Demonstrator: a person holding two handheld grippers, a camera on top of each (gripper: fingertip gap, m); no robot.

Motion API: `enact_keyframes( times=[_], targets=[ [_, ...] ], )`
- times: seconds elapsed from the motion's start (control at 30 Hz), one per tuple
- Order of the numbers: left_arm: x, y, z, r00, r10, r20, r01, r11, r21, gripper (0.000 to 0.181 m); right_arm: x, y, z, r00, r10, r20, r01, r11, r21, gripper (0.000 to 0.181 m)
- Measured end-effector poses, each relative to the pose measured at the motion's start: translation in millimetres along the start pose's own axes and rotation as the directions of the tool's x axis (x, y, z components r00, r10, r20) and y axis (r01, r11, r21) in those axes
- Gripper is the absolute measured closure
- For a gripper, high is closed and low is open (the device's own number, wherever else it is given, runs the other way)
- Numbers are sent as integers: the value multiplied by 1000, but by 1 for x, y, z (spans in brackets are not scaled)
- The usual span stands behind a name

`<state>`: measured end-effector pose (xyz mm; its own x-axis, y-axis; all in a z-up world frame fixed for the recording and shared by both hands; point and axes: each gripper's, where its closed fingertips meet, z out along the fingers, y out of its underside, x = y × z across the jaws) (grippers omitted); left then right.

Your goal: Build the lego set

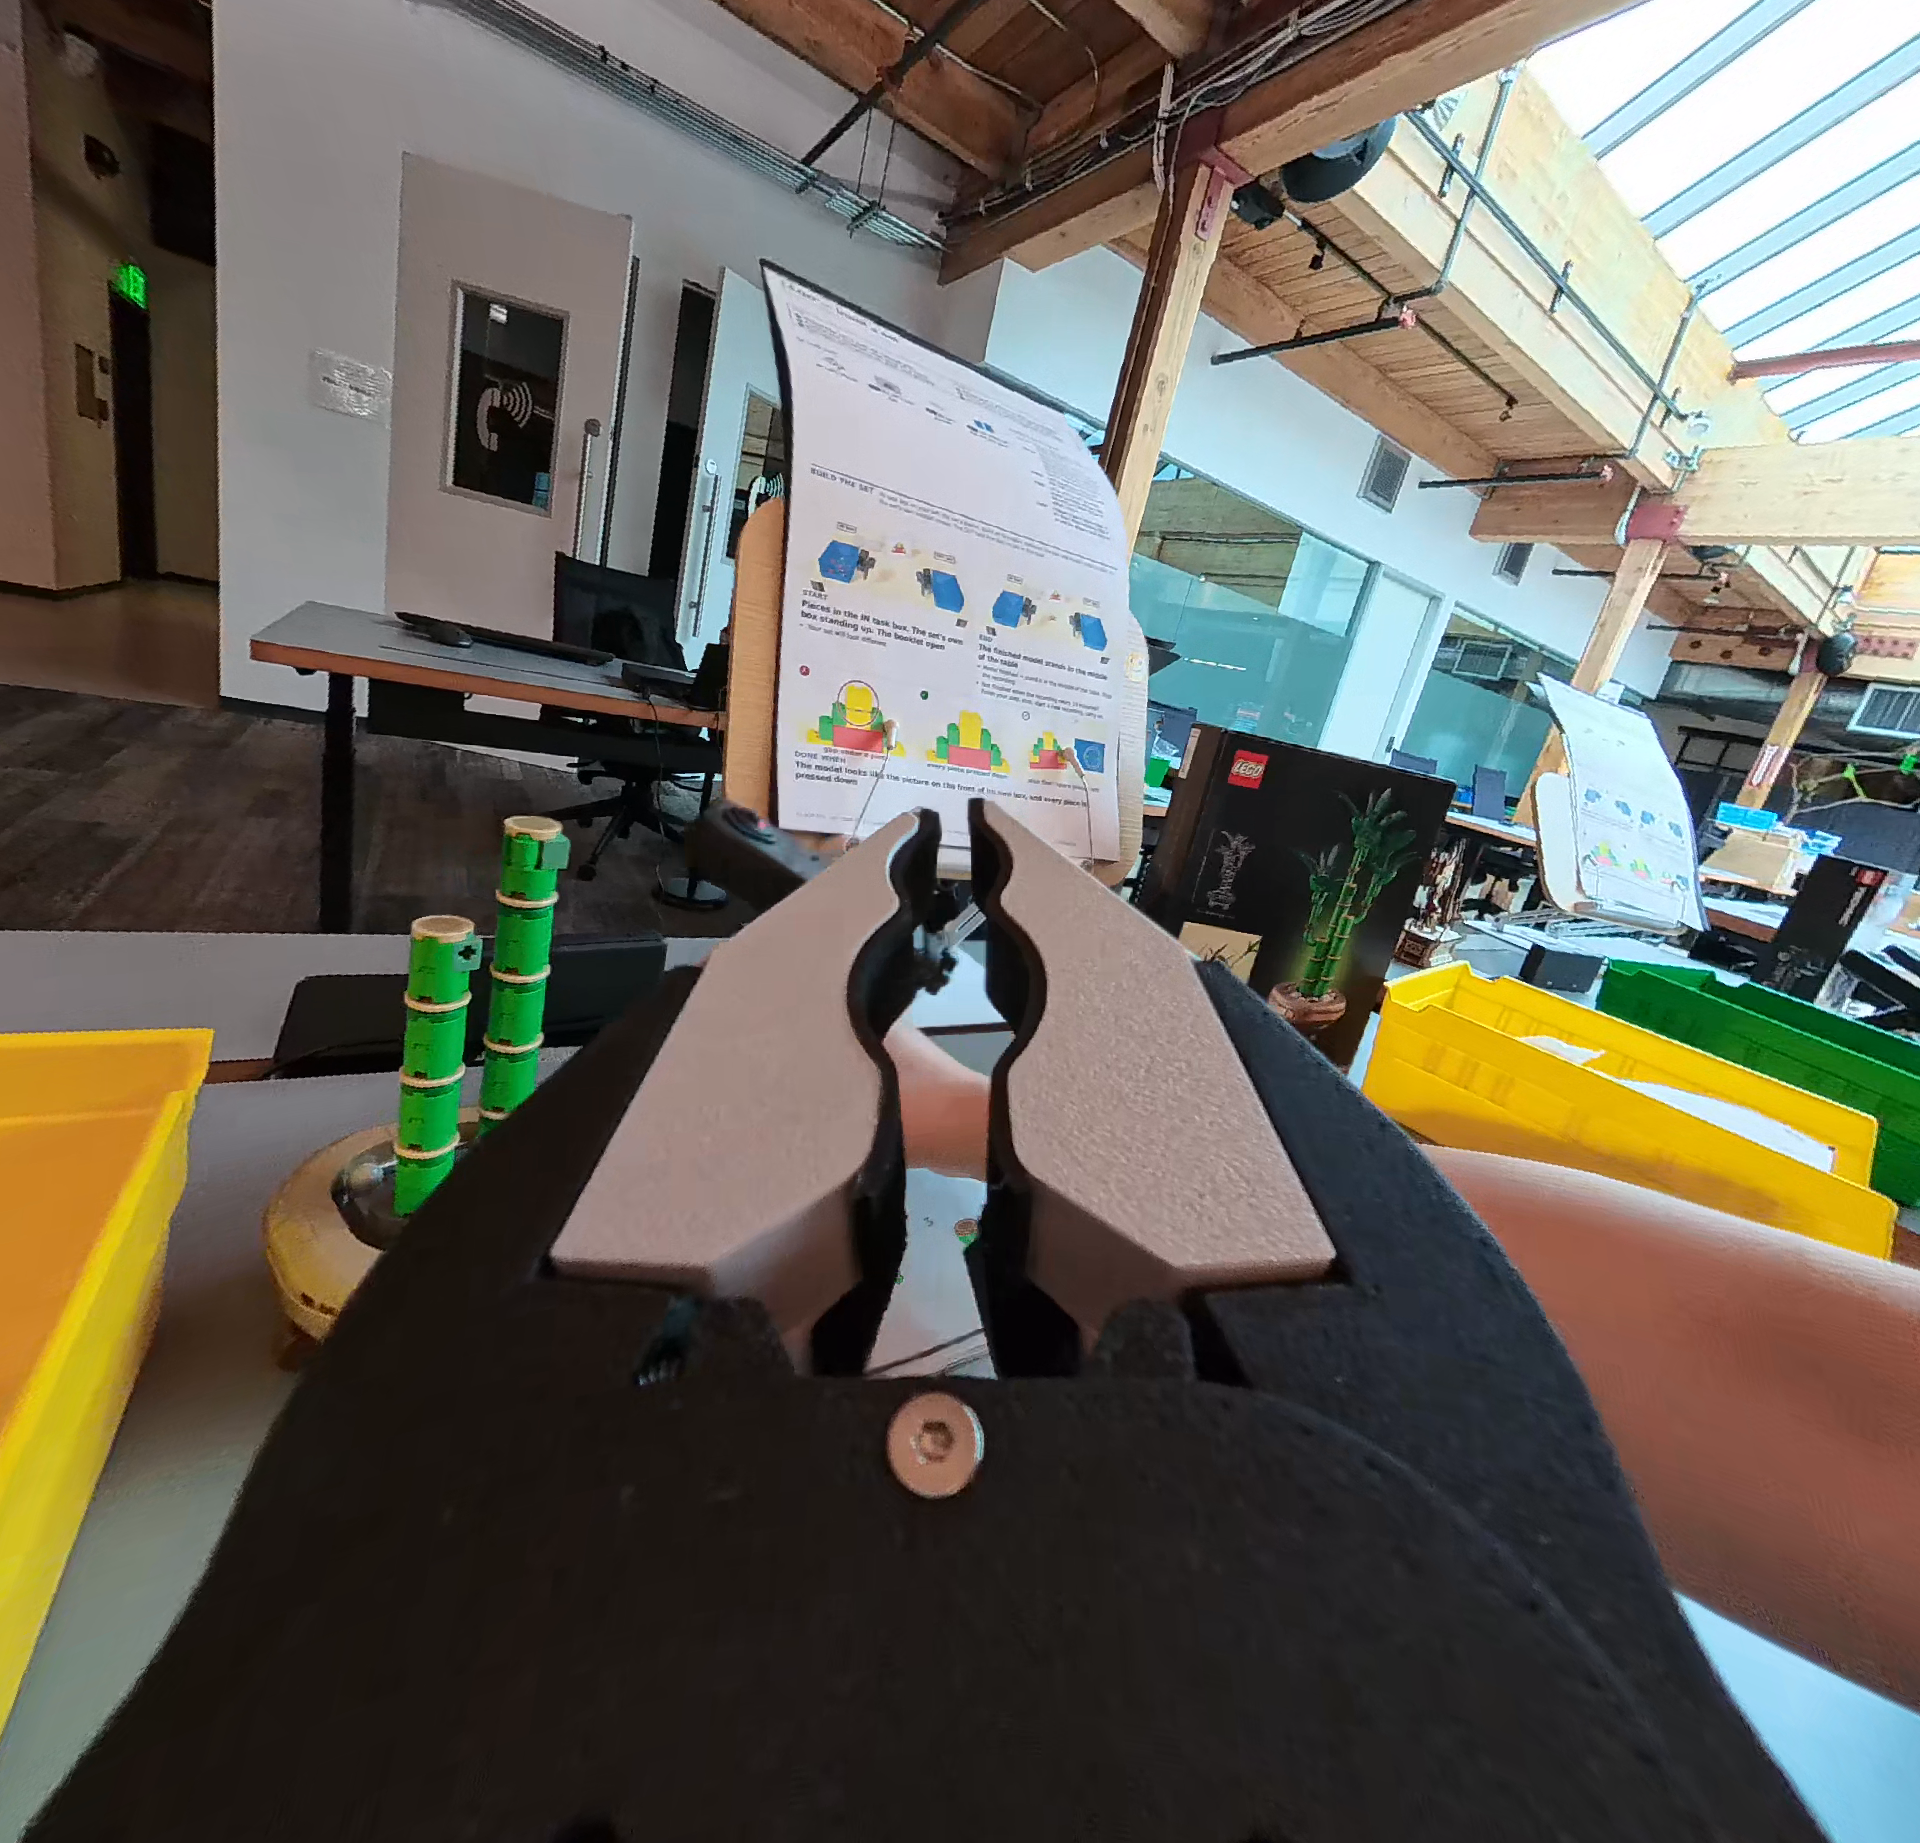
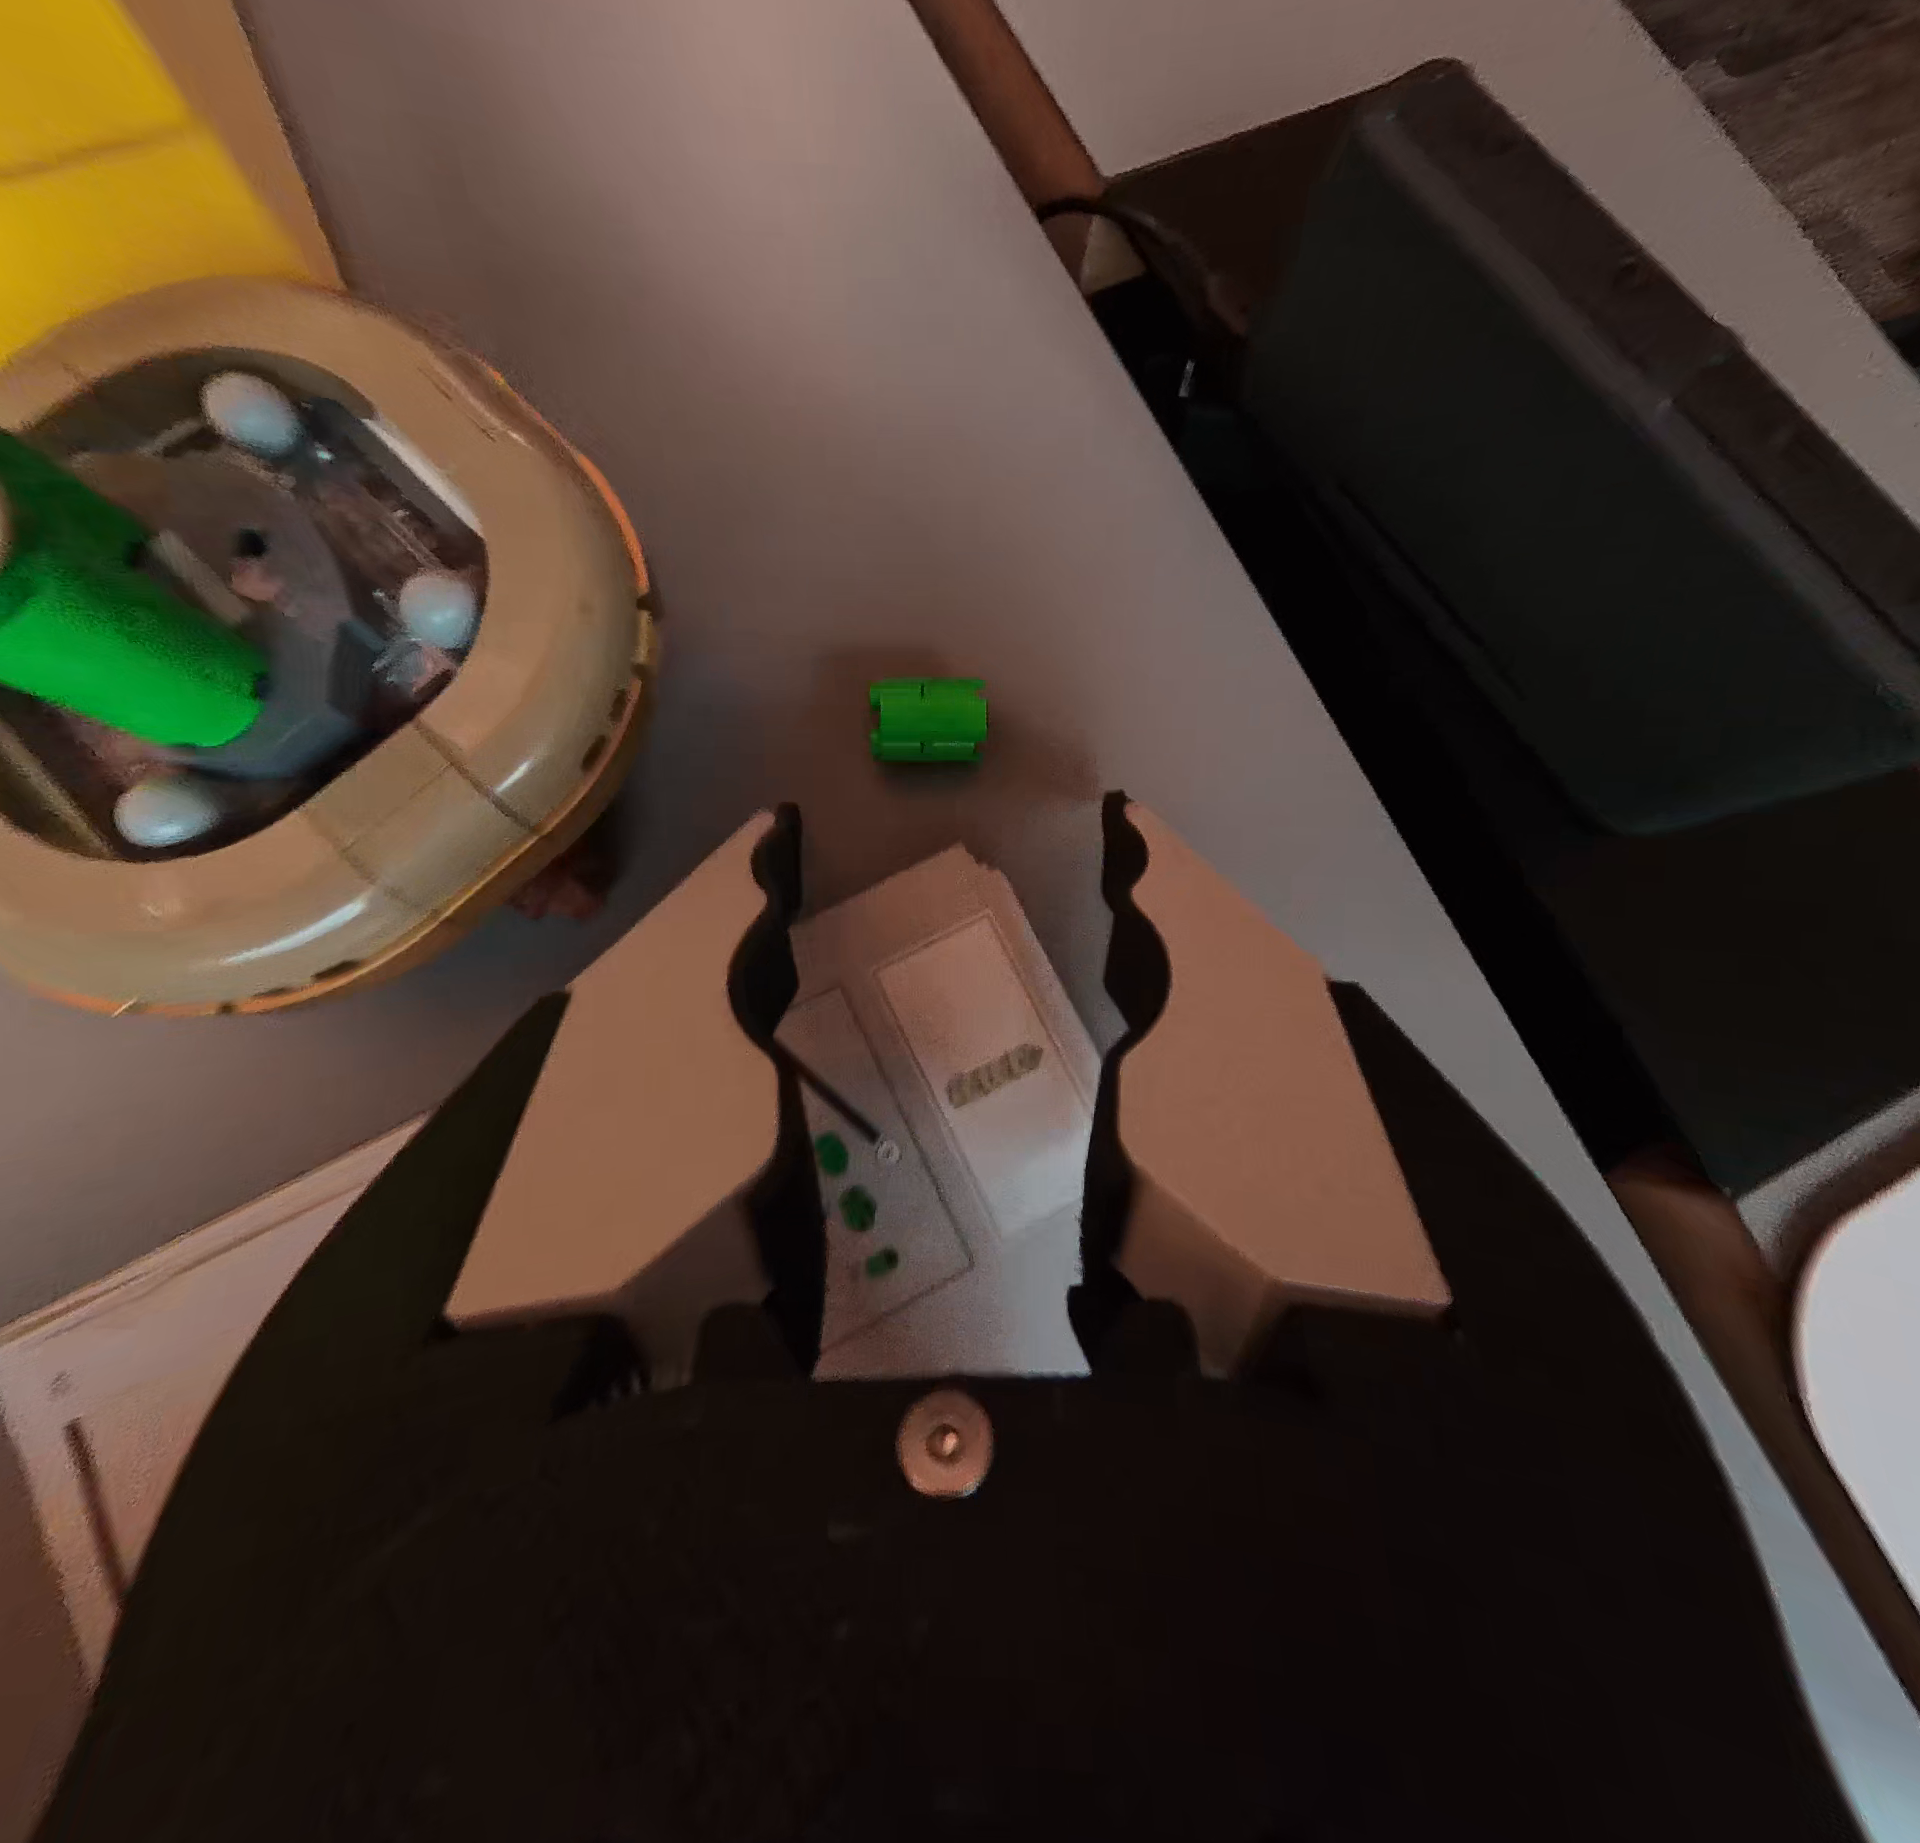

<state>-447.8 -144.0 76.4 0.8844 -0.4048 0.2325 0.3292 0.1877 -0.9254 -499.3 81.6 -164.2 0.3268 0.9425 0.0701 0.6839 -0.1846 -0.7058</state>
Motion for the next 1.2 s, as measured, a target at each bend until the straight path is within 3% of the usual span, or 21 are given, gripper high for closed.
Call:
enact_keyframes(
  times=[0.17,0.23,0.3,0.37,0.47,0.57,0.67,0.77,0.87,1.0,1.03,1.1,1.2],
  targets=[
    [1,-1,-1,999,-47,-27,47,999,3,177,-2,-21,19,999,-22,38,22,1000,-2,137],
    [2,-2,-2,999,-41,-31,41,999,6,177,0,-23,23,998,-57,20,57,998,-19,160],
    [1,-1,-2,999,-34,-25,34,999,-1,177,-1,-23,21,999,-29,32,30,999,-37,160],
    [-1,0,-1,999,-41,-24,41,999,-6,177,0,-28,7,998,-60,4,60,998,24,160],
    [1,1,-1,999,-34,-34,34,999,-13,177,-6,-41,-50,985,-164,-55,172,960,220,160],
    [13,4,3,998,28,-63,-30,999,-30,174,-50,-47,-147,928,-363,-82,354,796,491,160],
    [33,16,9,982,136,-133,-146,986,-73,162,-88,-24,-234,855,-482,-191,500,667,552,160],
    [65,33,13,929,248,-276,-285,953,-106,154,-119,3,-300,809,-524,-267,574,603,555,160],
    [111,52,6,807,365,-464,-438,897,-56,148,-146,38,-330,819,-532,-214,555,641,531,160],
    [150,95,1,666,419,-617,-575,815,-67,146,-149,87,-335,880,-437,-188,474,782,405,160],
    [150,102,4,675,408,-615,-574,814,-91,147,-139,97,-335,910,-356,-213,413,826,384,160],
    [149,110,9,711,321,-626,-512,846,-148,149,-130,103,-337,954,-229,-191,294,833,469,160],
    [142,116,17,744,212,-634,-432,876,-214,155,-125,94,-336,971,-222,-84,234,831,504,160]
  ],
)
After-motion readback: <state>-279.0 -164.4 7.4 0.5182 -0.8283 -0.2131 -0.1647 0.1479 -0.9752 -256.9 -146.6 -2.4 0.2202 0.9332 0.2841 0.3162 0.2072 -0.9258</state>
